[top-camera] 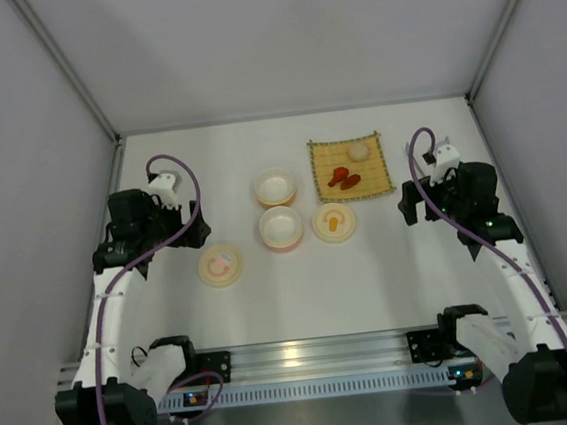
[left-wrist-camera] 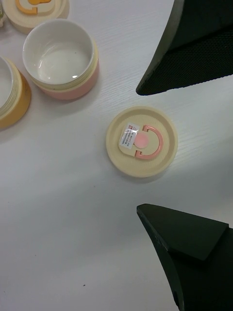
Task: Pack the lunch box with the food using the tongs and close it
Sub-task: Pick up the clamp at the center of the board.
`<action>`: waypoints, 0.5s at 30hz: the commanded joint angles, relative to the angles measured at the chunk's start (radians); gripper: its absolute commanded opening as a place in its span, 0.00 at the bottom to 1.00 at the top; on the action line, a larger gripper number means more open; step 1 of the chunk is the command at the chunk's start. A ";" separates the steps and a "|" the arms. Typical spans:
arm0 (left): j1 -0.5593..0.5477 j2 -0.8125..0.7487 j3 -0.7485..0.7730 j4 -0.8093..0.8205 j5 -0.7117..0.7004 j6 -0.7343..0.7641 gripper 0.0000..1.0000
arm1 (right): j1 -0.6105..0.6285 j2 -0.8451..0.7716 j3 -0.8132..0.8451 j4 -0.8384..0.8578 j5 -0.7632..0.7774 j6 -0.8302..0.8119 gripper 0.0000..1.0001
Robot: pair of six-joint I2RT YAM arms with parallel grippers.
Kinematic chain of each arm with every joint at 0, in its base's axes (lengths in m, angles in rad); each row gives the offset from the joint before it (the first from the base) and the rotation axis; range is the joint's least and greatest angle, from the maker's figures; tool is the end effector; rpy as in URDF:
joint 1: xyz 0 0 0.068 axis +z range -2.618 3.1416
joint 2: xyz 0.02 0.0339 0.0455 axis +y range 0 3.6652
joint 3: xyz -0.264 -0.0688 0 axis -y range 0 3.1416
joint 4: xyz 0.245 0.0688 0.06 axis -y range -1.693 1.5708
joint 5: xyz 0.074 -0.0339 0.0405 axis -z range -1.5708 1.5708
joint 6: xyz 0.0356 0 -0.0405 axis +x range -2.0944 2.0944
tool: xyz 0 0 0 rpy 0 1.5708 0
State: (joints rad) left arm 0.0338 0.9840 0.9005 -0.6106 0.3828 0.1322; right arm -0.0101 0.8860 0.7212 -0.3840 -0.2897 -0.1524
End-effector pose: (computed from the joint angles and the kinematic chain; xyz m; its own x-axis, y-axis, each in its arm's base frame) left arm 0.2056 -0.0064 0.3042 -0.6001 0.1021 -0.7934 0.3376 0.9315 -0.1355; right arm 0.1969 0.0082 0.2806 -0.4801 -0.1406 -0.8659 -0.3105 0.9504 0.0178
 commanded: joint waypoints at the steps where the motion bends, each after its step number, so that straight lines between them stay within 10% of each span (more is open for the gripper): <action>1: -0.002 0.002 0.040 -0.012 0.001 -0.002 0.98 | -0.017 0.013 0.052 -0.007 0.000 0.017 1.00; 15: -0.003 0.030 0.098 -0.040 0.028 0.037 0.98 | -0.054 0.258 0.227 -0.168 0.149 -0.015 0.99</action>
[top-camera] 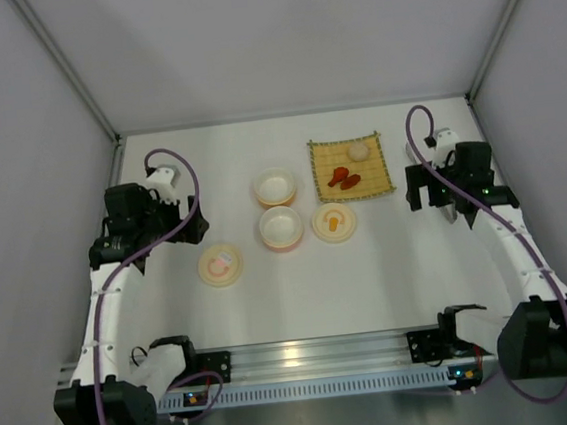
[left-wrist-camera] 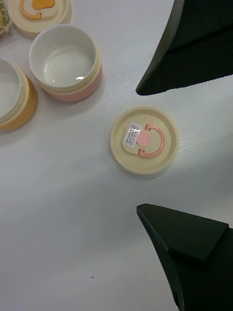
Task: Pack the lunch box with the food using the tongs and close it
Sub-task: Pick up the clamp at the center of the board.
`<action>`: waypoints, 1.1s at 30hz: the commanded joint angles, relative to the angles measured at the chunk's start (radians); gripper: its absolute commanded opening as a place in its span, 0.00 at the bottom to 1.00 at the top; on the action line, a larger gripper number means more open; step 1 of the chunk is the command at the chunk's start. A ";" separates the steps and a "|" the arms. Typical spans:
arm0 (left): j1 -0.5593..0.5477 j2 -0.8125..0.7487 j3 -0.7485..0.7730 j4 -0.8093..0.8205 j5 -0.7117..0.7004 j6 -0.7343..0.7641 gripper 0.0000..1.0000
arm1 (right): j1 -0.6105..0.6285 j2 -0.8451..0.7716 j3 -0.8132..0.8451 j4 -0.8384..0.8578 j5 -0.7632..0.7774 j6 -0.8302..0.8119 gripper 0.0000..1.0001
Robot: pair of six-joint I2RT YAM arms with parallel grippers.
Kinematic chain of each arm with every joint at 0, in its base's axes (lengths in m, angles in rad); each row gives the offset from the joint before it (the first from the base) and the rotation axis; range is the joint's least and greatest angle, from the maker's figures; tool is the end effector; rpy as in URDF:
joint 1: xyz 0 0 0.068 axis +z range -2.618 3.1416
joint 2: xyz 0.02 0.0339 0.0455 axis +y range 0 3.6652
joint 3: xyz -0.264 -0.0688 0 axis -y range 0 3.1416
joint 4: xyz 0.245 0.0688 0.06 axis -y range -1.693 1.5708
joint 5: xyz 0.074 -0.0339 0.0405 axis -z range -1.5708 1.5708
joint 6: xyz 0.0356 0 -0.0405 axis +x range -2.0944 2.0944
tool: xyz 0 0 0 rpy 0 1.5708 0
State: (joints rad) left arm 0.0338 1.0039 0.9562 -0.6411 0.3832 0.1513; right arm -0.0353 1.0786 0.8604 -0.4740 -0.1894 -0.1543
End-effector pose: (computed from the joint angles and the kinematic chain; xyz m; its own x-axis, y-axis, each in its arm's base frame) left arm 0.2088 -0.0063 0.3164 -0.5892 0.1199 -0.7990 0.3499 0.9292 -0.1186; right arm 0.2314 -0.0015 0.2822 -0.6133 -0.1294 -0.7792 -0.2069 0.9784 0.0004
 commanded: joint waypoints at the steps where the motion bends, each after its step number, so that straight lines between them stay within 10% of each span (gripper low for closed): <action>1: -0.003 0.021 0.045 -0.009 0.043 0.013 0.98 | -0.044 0.087 0.104 -0.092 0.051 -0.011 0.99; 33: -0.002 0.151 0.115 0.058 0.161 0.005 0.98 | -0.147 0.853 0.574 -0.266 0.200 -0.082 0.99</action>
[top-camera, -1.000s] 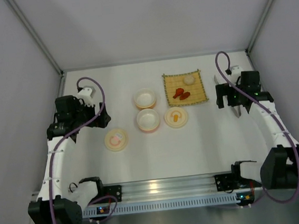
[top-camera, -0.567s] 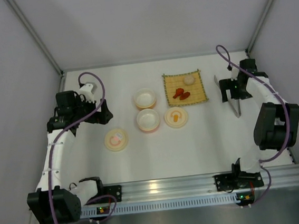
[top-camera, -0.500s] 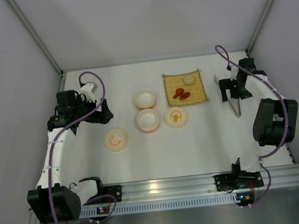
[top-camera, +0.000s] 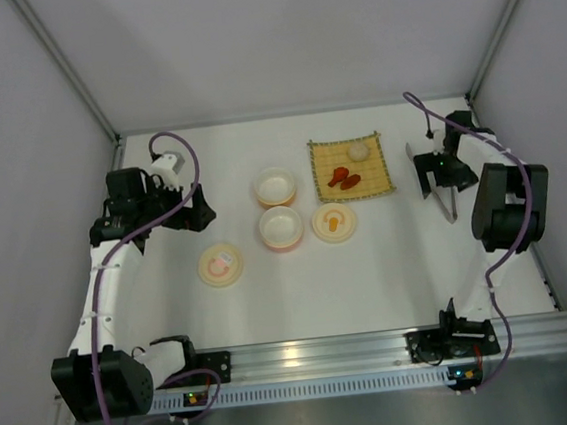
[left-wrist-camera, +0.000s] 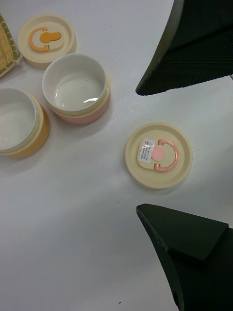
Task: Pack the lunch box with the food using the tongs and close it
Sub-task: Pick up the clamp at the center of the board.
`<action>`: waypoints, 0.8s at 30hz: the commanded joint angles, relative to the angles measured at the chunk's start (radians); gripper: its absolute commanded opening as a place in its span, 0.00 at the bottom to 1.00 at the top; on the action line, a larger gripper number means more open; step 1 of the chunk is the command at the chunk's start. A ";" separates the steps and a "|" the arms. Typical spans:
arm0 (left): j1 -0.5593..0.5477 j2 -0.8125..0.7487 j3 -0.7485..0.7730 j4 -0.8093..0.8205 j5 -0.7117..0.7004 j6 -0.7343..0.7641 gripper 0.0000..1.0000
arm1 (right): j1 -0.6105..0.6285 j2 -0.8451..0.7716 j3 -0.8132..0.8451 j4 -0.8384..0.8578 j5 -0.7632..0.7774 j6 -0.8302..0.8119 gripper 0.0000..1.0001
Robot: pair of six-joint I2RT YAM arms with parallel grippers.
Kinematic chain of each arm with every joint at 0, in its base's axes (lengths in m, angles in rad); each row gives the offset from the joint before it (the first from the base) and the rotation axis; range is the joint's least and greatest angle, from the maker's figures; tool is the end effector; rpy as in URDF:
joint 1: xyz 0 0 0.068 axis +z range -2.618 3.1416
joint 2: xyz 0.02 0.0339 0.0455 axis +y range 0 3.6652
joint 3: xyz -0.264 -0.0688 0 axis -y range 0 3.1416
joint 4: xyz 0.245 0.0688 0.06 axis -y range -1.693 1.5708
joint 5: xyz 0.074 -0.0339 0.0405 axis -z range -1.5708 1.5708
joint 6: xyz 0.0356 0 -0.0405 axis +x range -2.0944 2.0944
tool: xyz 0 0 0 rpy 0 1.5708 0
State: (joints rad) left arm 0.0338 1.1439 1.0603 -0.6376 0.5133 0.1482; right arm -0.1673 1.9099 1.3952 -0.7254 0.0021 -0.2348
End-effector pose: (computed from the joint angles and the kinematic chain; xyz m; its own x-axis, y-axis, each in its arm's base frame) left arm 0.2392 -0.0094 0.3238 -0.6026 0.1083 -0.7907 0.4329 0.8767 -0.2098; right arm 0.3808 -0.0644 0.1904 -0.9459 -0.0762 -0.3153 -0.0544 0.9955 -0.0775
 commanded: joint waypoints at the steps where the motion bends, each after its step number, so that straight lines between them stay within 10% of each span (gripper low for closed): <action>1: -0.002 0.019 0.009 0.056 0.031 0.010 0.98 | -0.015 0.026 0.036 -0.008 0.006 -0.003 0.99; 24: -0.003 0.050 0.013 0.099 0.033 -0.012 0.98 | -0.070 0.167 0.082 0.086 -0.134 -0.028 0.87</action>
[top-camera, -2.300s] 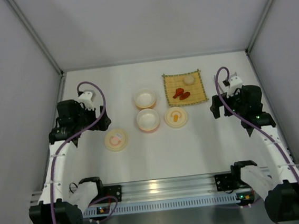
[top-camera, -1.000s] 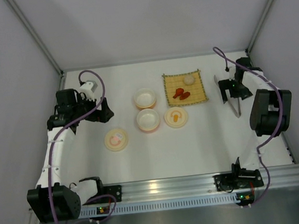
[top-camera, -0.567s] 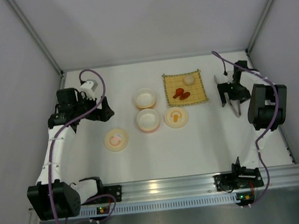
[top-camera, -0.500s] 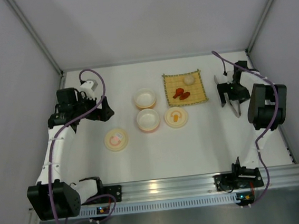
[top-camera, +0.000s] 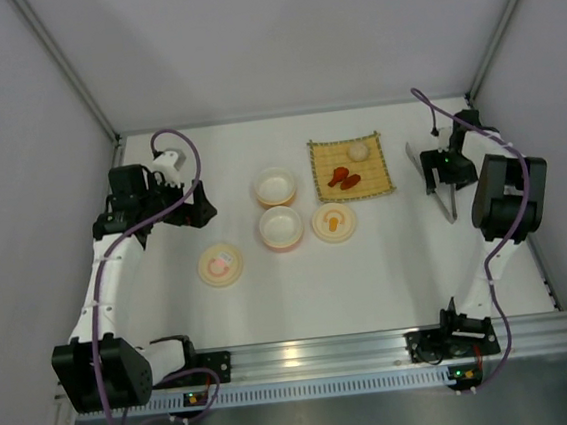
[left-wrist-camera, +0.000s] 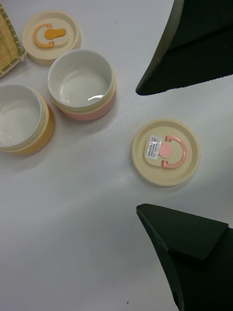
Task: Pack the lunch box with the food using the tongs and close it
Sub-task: Pick up the clamp at the center of the board.
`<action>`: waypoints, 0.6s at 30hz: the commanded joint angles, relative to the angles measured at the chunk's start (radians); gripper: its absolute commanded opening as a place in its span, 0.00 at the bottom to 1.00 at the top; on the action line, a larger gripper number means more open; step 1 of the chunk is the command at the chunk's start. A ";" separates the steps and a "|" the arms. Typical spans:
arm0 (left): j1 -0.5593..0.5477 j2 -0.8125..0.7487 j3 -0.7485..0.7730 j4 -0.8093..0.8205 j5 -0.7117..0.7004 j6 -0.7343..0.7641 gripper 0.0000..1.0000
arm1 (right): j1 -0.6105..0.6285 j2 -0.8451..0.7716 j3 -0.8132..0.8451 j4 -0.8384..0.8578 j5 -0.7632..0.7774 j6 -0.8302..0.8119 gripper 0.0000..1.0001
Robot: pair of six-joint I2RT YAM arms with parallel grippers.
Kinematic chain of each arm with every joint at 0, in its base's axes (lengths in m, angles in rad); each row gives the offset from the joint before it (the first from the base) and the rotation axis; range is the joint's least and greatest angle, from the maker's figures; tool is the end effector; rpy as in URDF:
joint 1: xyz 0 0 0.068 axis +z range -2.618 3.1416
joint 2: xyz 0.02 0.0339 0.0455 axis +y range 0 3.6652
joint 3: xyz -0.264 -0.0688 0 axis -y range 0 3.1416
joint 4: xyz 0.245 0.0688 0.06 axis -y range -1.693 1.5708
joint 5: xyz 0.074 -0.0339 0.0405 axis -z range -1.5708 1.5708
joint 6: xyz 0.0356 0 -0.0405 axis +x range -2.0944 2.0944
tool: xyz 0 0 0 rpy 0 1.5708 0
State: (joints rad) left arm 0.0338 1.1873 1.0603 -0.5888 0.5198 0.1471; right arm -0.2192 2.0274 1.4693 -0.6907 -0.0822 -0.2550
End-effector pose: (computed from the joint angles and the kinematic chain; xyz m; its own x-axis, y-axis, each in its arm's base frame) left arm 0.2515 -0.0092 0.3180 -0.5982 0.1071 -0.7942 0.4377 0.8738 -0.2118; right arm 0.4015 -0.0864 0.1678 -0.9442 -0.0472 -0.3259 -0.0484 0.9988 -0.0045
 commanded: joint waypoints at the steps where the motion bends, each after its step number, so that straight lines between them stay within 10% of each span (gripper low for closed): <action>1: -0.002 0.012 0.013 0.052 0.029 -0.014 0.98 | -0.017 0.053 0.009 0.048 -0.053 -0.007 0.82; 18: -0.003 0.032 0.032 0.041 0.029 -0.026 0.99 | -0.017 0.080 0.039 0.028 -0.073 -0.012 0.77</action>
State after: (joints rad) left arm 0.0338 1.2190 1.0603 -0.5831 0.5270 0.1268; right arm -0.2264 2.0438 1.4929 -0.6937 -0.0849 -0.2691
